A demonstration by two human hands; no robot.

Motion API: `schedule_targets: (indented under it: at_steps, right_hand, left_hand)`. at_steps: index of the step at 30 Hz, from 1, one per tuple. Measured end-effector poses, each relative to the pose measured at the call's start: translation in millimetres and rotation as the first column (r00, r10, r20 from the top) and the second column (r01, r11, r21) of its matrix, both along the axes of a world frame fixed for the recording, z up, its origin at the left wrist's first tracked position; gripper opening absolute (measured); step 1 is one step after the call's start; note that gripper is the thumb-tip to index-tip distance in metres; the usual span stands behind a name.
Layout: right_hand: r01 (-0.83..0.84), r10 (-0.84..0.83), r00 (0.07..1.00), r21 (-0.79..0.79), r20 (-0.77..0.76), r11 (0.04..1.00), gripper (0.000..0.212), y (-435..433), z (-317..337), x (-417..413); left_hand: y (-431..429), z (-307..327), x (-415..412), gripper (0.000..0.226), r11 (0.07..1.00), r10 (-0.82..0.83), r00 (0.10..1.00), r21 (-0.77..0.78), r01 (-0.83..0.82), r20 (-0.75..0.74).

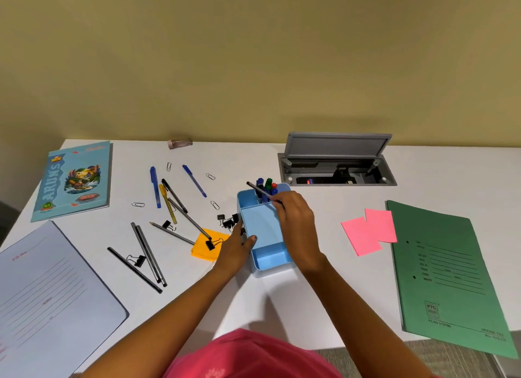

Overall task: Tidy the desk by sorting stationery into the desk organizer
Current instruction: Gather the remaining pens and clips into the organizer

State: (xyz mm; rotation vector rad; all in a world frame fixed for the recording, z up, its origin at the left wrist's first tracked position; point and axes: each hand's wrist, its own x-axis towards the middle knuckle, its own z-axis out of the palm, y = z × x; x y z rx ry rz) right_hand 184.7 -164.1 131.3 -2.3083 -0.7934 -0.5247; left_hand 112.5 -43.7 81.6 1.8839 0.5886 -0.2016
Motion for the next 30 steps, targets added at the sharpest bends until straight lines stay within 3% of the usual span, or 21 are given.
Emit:
schedule_targets:
  at_steps: [4,8,13,15,17,23,27,30]
  right_hand:
    - [-0.074,0.045,0.988,-0.204,-0.146,0.976,0.022,20.2,-8.9,16.9]
    - [-0.139,0.058,0.973,-0.372,-0.222,0.918,0.019,34.9,-6.5,22.7]
    - [-0.178,0.068,0.963,-0.425,-0.260,0.887,0.021,47.0,-5.5,26.2]
    - [-0.152,0.033,0.965,-0.454,-0.260,0.878,0.033,54.1,-8.6,29.6]
    - [-0.126,0.008,0.967,-0.450,-0.256,0.884,0.043,57.1,-13.0,36.0]
    - [-0.171,0.043,0.952,-0.412,-0.303,0.895,0.029,64.1,-11.7,40.6]
    - [-0.258,0.126,0.919,-0.328,-0.374,0.909,0.050,66.1,-22.0,44.0]
    - [-0.254,0.196,0.892,-0.092,-0.406,0.963,0.071,65.5,-23.2,37.1]
  left_hand:
    - [1.5,-3.4,1.1,0.061,1.000,-0.001,1.000,-0.001,0.001,-0.006]
    - [1.3,-4.0,2.3,0.061,1.000,-0.004,1.000,-0.002,0.004,-0.012]
    - [1.0,-4.3,1.3,0.061,1.000,-0.001,1.000,0.013,0.001,-0.005]
    - [0.7,-4.2,1.0,0.061,1.000,0.015,1.000,-0.009,-0.015,-0.001]
    - [0.5,-3.8,0.8,0.061,1.000,0.022,1.000,-0.021,-0.022,0.001]
    - [-0.2,-1.7,-0.4,0.060,0.999,0.023,1.000,-0.037,-0.023,0.002]
    - [-0.1,1.1,-0.2,0.056,0.999,0.020,1.000,-0.031,-0.020,0.001]
    - [-0.9,2.6,-0.1,0.048,1.000,0.001,1.000,-0.012,-0.001,-0.005]
